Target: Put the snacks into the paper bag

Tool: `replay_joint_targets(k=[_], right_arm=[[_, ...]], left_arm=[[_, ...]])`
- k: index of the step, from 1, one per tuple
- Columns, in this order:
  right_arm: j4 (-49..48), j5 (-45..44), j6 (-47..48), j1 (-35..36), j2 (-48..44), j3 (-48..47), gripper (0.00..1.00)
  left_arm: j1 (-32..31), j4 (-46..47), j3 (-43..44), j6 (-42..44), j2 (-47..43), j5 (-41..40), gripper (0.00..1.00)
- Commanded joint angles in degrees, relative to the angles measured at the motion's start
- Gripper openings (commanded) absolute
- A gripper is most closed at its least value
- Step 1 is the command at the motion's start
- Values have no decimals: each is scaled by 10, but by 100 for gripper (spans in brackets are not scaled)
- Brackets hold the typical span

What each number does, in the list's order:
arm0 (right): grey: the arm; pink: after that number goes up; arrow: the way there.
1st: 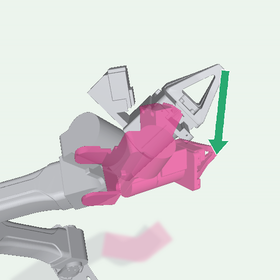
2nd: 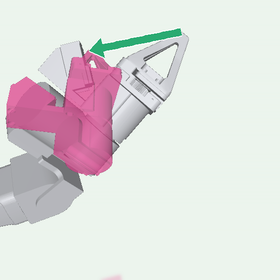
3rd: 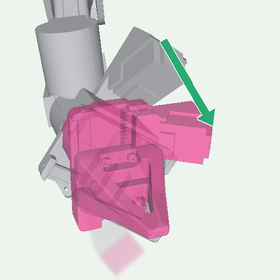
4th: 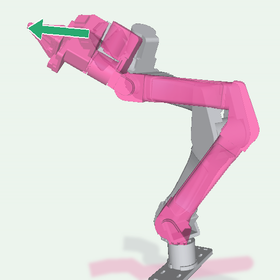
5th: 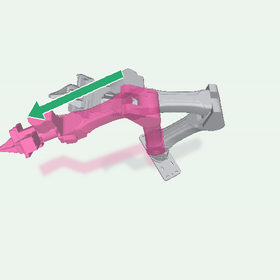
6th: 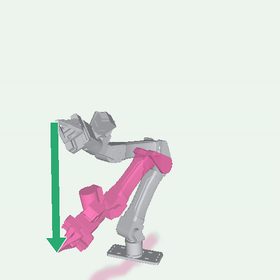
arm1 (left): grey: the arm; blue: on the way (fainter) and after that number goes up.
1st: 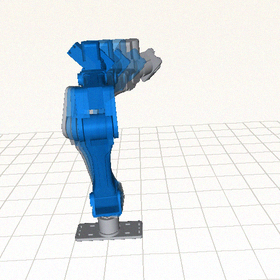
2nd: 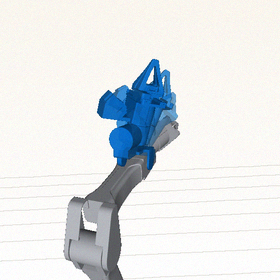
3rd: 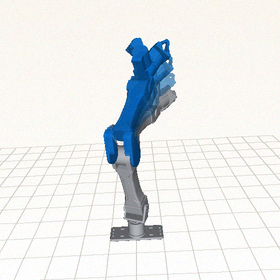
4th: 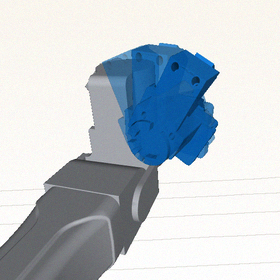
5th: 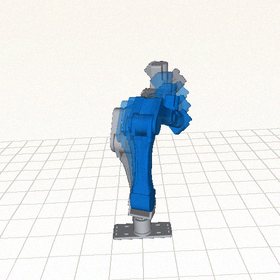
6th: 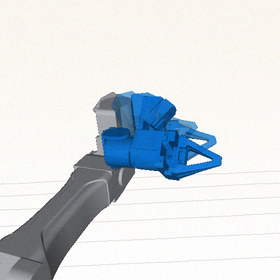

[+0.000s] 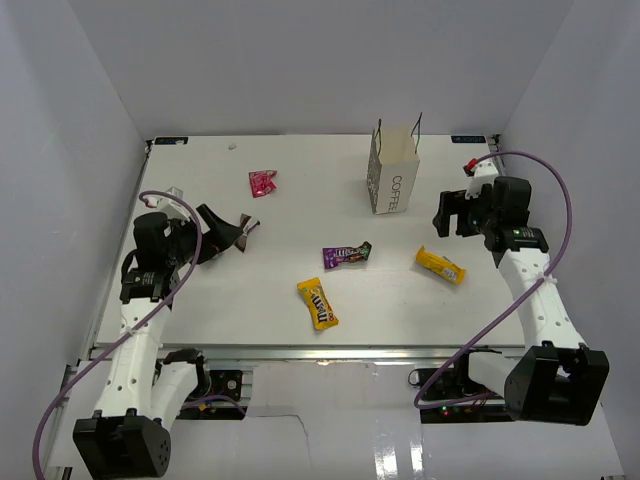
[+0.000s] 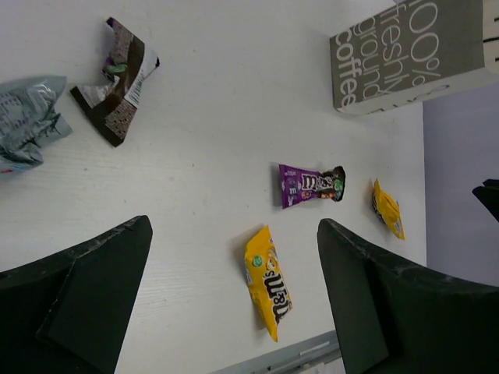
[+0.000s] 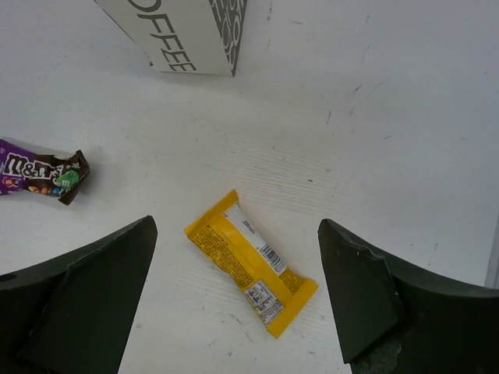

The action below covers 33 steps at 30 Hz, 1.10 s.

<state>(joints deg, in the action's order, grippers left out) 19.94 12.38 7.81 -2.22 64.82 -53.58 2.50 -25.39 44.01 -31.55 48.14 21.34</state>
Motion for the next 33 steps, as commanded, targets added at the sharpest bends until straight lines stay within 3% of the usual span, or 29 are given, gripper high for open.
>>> replay_joint_targets(k=[1, 4, 5, 9, 12, 17, 19, 24, 26, 33], right_arm=[[18, 44, 6, 0, -6, -37, 90], [61, 110, 100, 0, 4, -48, 90], [78, 158, 189, 0, 10, -48, 90], [187, 239, 385, 2, 36, -66, 90], [251, 230, 460, 6, 62, -82, 90], [254, 68, 477, 70, 156, -93, 98], [248, 44, 468, 99, 194, -98, 100], [217, -70, 404, 145, 283, -133, 91], [222, -97, 397, 145, 294, -134, 86], [188, -155, 439, 144, 261, -54, 86]], left_arm=[[0, 16, -16, -10, -16, 73, 98], [0, 17, -27, -13, -25, 93, 98], [0, 16, -29, -14, -31, 102, 98], [0, 17, -42, -23, -39, 126, 98], [0, 17, -55, -40, -40, 139, 98], [0, 17, -73, -76, -37, 165, 98], [-1, 17, -77, -84, -39, 173, 98], [-1, 14, -88, -101, -56, 181, 98], [-1, 8, -96, -107, -66, 182, 98], [-1, -5, -132, -124, -109, 179, 98]])
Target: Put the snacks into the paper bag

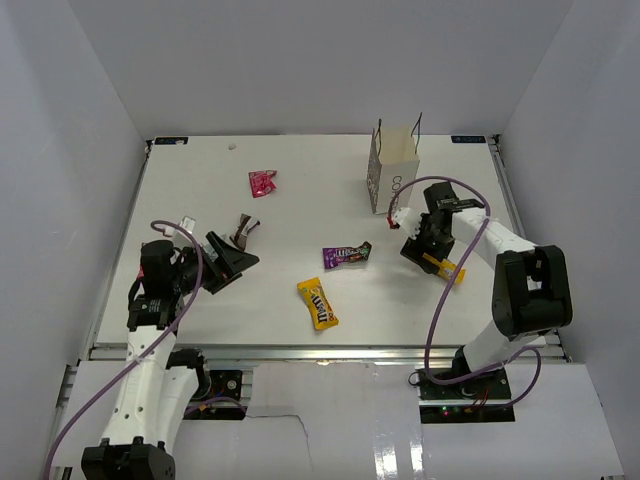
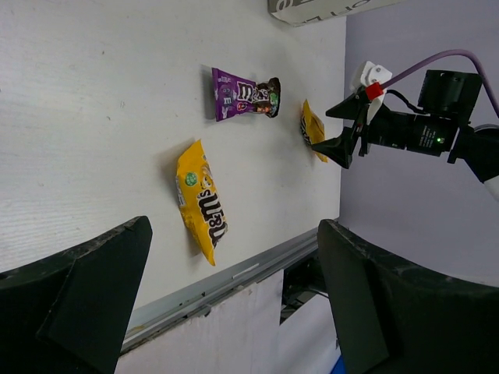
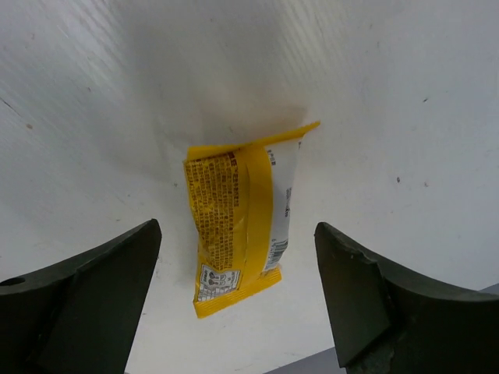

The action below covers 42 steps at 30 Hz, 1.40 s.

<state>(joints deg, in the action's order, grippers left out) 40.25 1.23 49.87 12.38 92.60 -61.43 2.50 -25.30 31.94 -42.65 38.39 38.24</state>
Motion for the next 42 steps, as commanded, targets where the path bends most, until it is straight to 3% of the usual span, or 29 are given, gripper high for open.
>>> replay_joint_targets(k=[1, 9, 15, 20, 26, 30, 34, 42], right_arm=[[-16, -43, 20, -1, -14, 28, 83], [-10, -18, 12, -8, 22, 32, 59], [-3, 35, 28, -26, 9, 47, 31], [21, 173, 40, -32, -48, 14, 18], [73, 392, 31, -32, -102, -158, 16], [66, 442, -38, -32, -59, -334, 15], [0, 449, -176, -32, 10, -496, 15], [-207, 389, -332, -32, 103, -570, 17]], left_arm=[[-1, -5, -12, -14, -10, 13, 98], [-2, -13, 14, 0, 1, 18, 98], [-2, -17, 0, -10, -21, 21, 98], [-2, -20, 6, -9, -23, 28, 98], [-3, -19, 21, -5, -16, 41, 98], [-5, -19, 25, -4, -15, 47, 98], [-7, -19, 22, -9, -23, 49, 98], [-11, -24, 23, -22, -30, 51, 98]])
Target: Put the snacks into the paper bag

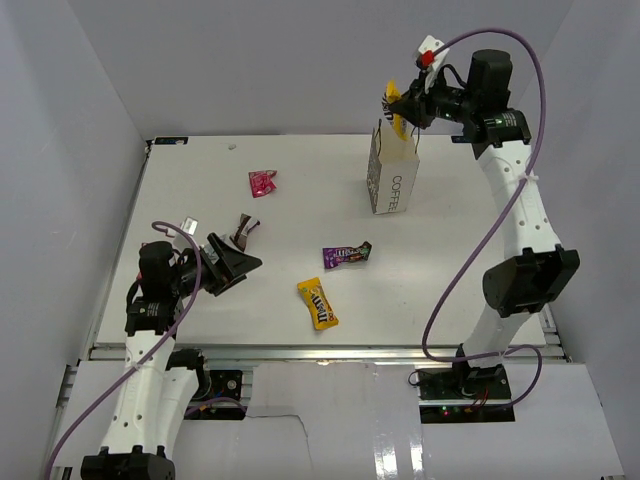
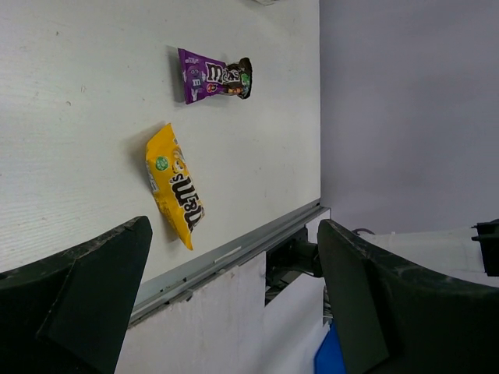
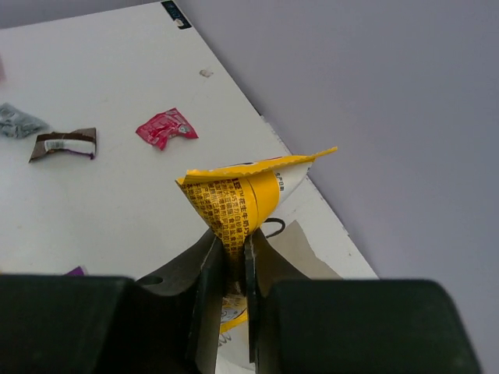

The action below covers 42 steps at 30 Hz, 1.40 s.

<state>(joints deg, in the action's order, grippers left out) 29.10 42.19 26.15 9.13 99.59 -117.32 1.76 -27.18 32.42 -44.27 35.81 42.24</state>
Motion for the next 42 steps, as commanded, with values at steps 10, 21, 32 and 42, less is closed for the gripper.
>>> replay_joint_targets(k=[10, 21, 32, 42], right_arm=[[-133, -83, -58, -6, 67, 28, 24], [-133, -84, -41, -15, 25, 79, 55], [71, -49, 135, -33, -167, 202, 81], [83, -14, 153, -46, -387, 592, 82]], left_arm=[[-8, -10, 15, -18, -11, 4, 98], [-113, -12, 47, -55, 55, -102, 98], [-454, -109, 135, -261, 338, -462, 92], [-520, -67, 241, -221, 528, -492, 94]])
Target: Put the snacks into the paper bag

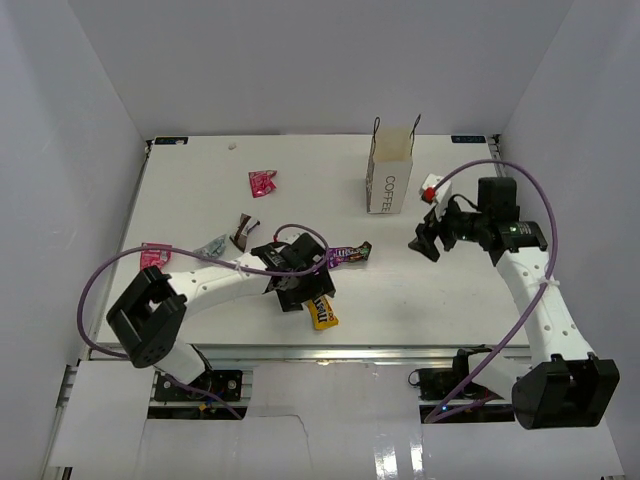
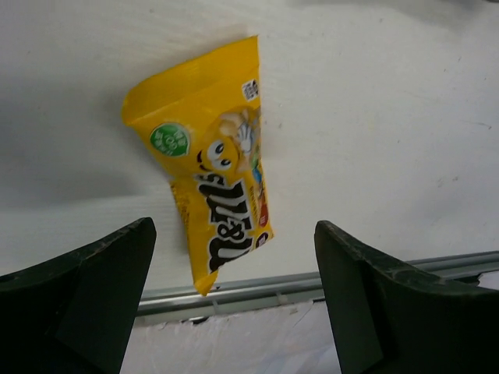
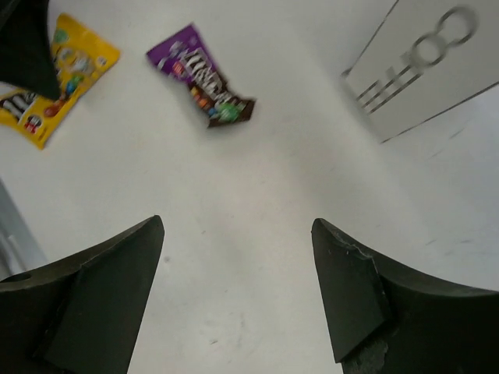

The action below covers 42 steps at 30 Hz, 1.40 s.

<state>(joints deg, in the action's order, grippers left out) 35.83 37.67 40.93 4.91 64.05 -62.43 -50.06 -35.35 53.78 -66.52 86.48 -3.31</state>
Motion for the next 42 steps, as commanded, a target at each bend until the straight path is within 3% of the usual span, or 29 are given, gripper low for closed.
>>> replay_joint_targets(k=[1, 9, 13, 14, 17, 20, 26, 34, 38, 42], right_arm=[[13, 39, -1, -5, -50, 77, 82], [11, 74, -4, -15, -71, 140, 82], [-1, 93, -14, -14, -66, 160, 82], [-4, 96, -20, -15, -64, 170, 82], [-12, 100, -25, -14, -61, 183, 82], [-16, 102, -29, -14, -61, 197, 82], [-22, 98, -32, -14, -62, 209, 82], [-27, 92, -38, -14, -64, 211, 82], [-30, 92, -41, -14, -67, 213, 81], [-36, 94, -46, -14, -71, 216, 81]], left_arm=[[-2, 18, 32, 3, 31, -33, 94], [-2, 25, 43, 15, 106, -14, 81], [-2, 21, 57, 28, 114, -20, 63], [-2, 20, 62, 31, 113, -21, 52], [-2, 20, 71, 48, 101, -27, 35], [-3, 21, 94, 84, 77, -42, 27], [-3, 54, 217, 233, 39, -62, 20], [-1, 91, 508, 420, 118, -101, 16], [0, 160, 590, 492, 169, -112, 16], [0, 353, 572, 575, 193, -123, 20]])
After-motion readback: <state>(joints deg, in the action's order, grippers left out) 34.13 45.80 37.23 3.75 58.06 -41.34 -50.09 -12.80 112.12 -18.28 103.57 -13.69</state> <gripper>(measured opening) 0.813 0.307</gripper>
